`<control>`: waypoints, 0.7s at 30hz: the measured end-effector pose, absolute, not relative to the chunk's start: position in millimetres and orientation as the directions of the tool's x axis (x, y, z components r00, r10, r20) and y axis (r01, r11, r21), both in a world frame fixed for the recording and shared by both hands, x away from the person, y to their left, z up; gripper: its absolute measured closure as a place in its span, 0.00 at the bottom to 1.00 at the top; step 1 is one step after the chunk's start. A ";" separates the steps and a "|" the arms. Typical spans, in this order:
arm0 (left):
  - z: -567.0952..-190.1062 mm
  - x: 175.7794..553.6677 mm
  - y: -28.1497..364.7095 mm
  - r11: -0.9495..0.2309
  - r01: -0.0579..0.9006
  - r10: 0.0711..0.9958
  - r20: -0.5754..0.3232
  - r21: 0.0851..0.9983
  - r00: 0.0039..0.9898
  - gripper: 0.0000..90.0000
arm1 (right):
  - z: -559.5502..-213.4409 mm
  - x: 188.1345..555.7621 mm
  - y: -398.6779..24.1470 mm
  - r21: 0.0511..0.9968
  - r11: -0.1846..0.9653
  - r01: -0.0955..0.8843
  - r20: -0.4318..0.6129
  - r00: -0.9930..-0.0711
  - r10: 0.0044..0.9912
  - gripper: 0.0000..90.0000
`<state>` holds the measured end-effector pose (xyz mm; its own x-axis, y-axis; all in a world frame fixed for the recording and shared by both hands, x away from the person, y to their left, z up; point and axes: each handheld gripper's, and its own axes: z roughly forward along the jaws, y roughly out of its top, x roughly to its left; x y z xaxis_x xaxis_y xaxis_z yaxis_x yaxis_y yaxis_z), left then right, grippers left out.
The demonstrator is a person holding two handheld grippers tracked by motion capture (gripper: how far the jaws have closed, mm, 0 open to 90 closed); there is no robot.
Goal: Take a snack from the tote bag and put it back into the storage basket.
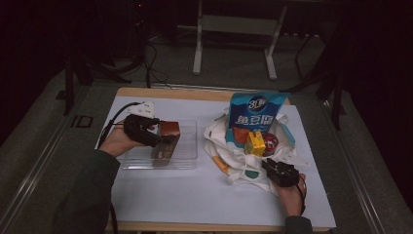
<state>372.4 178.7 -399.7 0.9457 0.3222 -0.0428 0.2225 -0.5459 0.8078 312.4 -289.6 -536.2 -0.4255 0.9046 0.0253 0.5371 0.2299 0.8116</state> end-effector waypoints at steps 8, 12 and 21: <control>-402.6 378.9 152.1 -0.562 0.221 0.299 -0.053 0.797 0.953 0.44 | -536.1 312.4 -289.7 0.810 0.226 0.541 0.030 -0.424 0.905 0.79; -407.5 383.2 139.2 -0.567 0.233 0.288 -0.074 0.790 0.955 0.43 | -536.1 312.3 -289.7 0.810 0.227 0.540 0.030 -0.424 0.905 0.79; -413.8 388.7 125.8 -0.581 0.249 0.284 -0.094 0.775 0.954 0.42 | -536.1 312.4 -289.9 0.811 0.225 0.541 0.032 -0.425 0.905 0.79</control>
<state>388.7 125.8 -413.8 0.9543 0.2836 -0.0943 0.2493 -0.5813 0.7746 312.4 -289.9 -536.1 -0.4246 0.9048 0.0322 0.5407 0.2249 0.8106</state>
